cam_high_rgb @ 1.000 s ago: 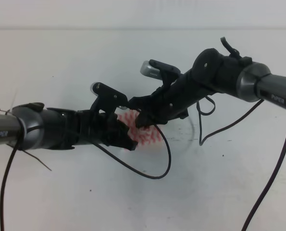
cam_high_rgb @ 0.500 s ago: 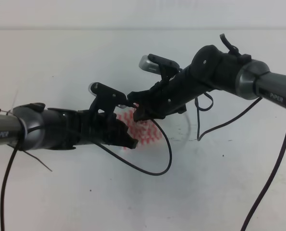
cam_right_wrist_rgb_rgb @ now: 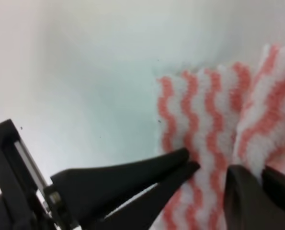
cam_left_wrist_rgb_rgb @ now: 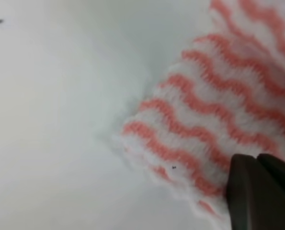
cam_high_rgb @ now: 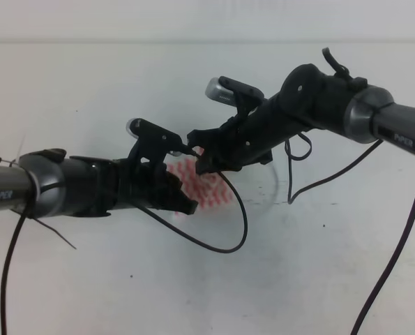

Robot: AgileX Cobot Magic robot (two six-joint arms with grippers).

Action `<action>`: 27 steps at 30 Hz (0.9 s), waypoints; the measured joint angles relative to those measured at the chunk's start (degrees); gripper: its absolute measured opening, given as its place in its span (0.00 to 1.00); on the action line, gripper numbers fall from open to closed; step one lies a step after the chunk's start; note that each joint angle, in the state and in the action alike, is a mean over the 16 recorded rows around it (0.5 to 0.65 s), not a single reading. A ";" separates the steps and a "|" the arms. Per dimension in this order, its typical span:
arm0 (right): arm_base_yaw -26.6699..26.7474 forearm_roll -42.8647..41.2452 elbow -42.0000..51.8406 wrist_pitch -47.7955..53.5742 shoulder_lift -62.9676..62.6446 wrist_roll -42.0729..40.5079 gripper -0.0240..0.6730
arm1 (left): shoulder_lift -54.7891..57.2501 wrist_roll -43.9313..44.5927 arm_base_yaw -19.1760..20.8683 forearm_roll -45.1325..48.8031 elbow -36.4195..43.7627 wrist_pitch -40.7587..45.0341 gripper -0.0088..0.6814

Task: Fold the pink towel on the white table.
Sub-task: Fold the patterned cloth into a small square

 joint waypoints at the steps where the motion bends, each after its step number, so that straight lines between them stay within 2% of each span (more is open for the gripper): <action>1: -0.03 0.00 -0.01 0.00 0.00 0.07 0.01 | -0.01 0.01 -0.01 0.00 -0.01 -0.16 0.01; 15: -0.05 -0.15 0.01 0.00 0.25 0.23 0.02 | -2.13 1.08 -0.04 -0.02 -0.01 0.32 0.01; 27: -0.09 -0.03 -0.01 -0.06 -0.04 0.33 0.01 | -3.22 3.32 0.02 -0.01 0.03 -3.10 0.01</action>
